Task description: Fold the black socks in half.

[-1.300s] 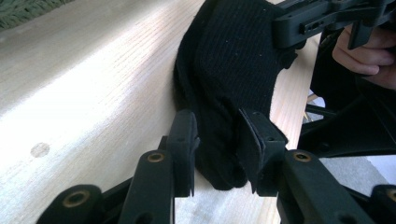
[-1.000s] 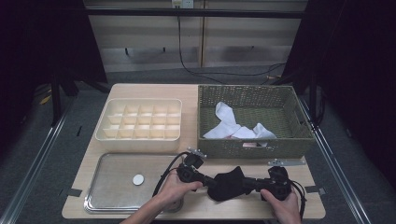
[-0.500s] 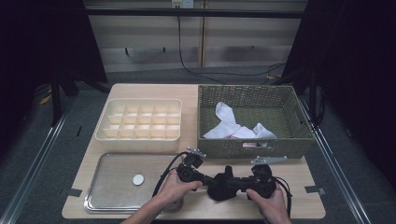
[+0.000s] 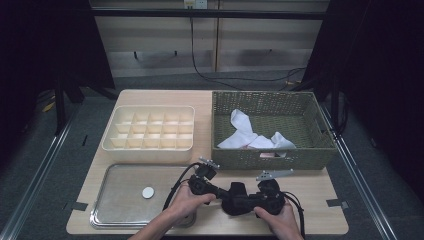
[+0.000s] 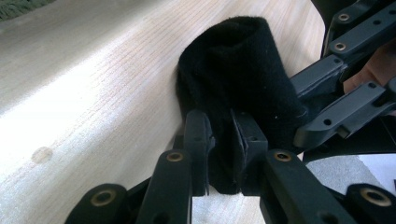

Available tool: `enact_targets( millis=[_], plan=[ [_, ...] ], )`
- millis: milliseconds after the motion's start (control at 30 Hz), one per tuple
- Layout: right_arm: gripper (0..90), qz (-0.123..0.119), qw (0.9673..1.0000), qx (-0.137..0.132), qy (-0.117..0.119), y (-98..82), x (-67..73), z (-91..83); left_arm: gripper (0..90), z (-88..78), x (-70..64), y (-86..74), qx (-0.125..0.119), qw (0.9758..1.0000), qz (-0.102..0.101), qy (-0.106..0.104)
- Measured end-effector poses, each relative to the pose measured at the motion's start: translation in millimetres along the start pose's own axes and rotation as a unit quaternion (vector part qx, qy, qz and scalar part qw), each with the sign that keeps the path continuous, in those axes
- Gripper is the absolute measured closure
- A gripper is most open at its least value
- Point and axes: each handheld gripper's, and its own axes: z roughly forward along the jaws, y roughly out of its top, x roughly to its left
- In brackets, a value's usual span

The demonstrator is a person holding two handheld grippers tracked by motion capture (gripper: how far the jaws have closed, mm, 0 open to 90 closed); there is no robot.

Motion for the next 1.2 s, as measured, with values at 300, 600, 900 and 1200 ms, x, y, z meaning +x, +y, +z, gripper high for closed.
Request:
enact_targets(
  millis=[300,600,900,1200],
  plan=[
    [78.6,0.001,1.0000,0.001,0.001,-3.2,-1.1,6.5,70.9,-20.2,-1.1,7.1,-0.038,0.9992,-0.004,0.010],
    [78.5,-0.001,1.0000,0.000,-0.001,-3.7,-0.3,10.9,62.1,-20.6,-10.0,17.4,-0.057,0.9983,0.010,-0.002],
    [63.7,-0.013,0.9997,-0.005,0.020,0.8,6.4,-4.2,83.2,-13.5,-7.8,11.3,-0.033,0.9986,0.034,0.024],
    [63.9,0.018,0.9992,-0.036,-0.009,-6.4,-5.8,-22.4,83.0,-14.6,-5.4,6.4,-0.031,0.9984,0.037,0.029]
  ],
)
